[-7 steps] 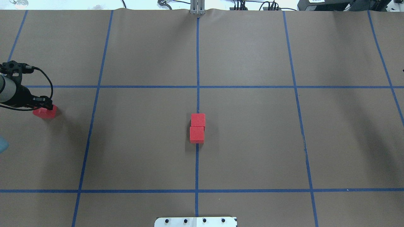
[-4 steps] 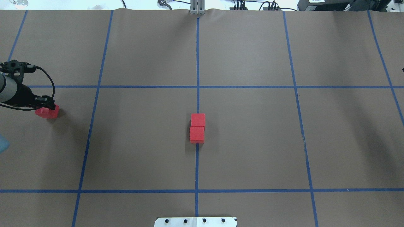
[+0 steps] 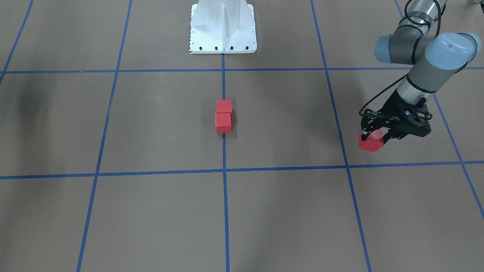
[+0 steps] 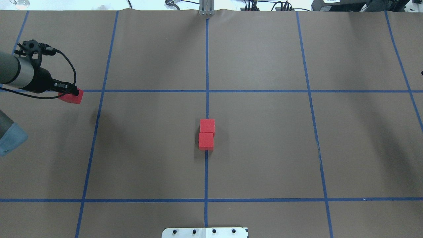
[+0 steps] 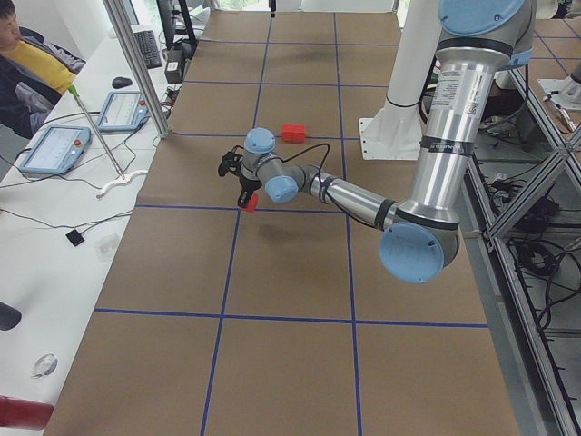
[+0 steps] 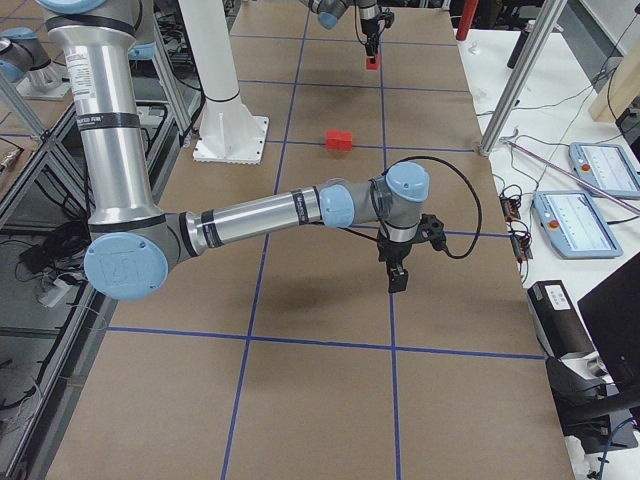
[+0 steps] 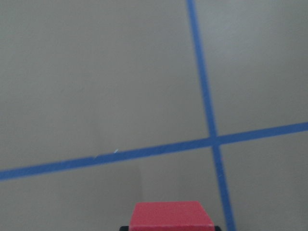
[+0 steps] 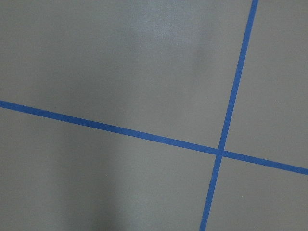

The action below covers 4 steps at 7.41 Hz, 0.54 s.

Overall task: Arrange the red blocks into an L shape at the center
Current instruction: 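Lift the red cube with the left gripper and carry it toward the centre cubes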

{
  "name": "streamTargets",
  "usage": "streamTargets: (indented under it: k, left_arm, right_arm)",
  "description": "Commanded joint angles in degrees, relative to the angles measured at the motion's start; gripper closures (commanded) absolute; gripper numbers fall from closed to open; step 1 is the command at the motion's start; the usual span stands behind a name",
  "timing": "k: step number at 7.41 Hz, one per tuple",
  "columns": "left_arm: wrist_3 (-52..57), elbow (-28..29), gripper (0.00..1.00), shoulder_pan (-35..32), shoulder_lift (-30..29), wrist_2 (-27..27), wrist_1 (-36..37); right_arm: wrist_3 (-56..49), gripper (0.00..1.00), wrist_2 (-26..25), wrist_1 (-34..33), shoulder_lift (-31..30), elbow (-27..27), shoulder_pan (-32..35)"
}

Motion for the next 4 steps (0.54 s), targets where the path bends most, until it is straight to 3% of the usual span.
streamTargets:
  k: [1, 4]
  left_arm:
    - [12.9, -0.7, 1.0, 0.2, -5.0, -0.1, -0.8]
    - [10.4, -3.3, 1.0, 3.9, -5.4, 0.2, -1.2]
  right_arm:
    - [0.1, 0.01, 0.0, -0.1, -0.1, 0.0, 0.1]
    - [0.0, 0.01, 0.0, -0.1, -1.0, 0.0, 0.1]
